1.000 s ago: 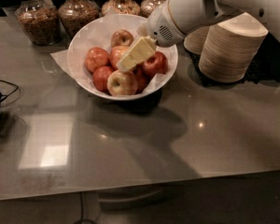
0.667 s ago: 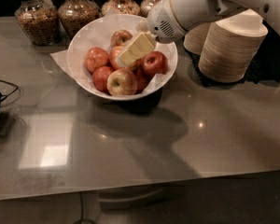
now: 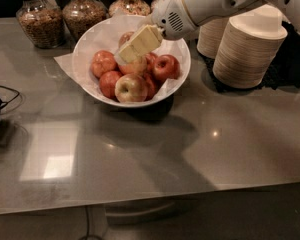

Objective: Pick apple from white bowl

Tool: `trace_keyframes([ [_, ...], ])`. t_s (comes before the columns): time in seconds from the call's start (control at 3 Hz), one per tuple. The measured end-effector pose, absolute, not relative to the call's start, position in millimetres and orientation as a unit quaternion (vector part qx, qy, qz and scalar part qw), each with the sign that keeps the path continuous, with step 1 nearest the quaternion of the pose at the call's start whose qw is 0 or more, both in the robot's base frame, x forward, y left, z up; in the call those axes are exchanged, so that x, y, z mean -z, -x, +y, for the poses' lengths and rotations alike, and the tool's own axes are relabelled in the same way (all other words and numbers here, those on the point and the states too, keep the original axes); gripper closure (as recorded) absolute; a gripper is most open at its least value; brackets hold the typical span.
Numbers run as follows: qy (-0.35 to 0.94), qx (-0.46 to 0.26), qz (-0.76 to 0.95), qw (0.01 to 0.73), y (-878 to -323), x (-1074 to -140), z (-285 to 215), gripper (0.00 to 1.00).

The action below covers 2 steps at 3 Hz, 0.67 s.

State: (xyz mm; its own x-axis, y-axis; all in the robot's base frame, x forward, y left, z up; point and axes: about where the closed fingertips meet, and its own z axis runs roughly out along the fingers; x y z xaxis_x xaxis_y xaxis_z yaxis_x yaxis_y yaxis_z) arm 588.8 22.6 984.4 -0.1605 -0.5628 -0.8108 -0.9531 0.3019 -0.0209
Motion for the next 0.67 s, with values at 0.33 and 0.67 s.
trace_keyframes([
  [0.33, 0.524, -0.278, 0.720, 0.360, -591.5, -981.4, 29.5, 0.16],
  [0.67, 0.516, -0.283, 0.731, 0.345, -597.6, -970.8, 34.4, 0.18],
])
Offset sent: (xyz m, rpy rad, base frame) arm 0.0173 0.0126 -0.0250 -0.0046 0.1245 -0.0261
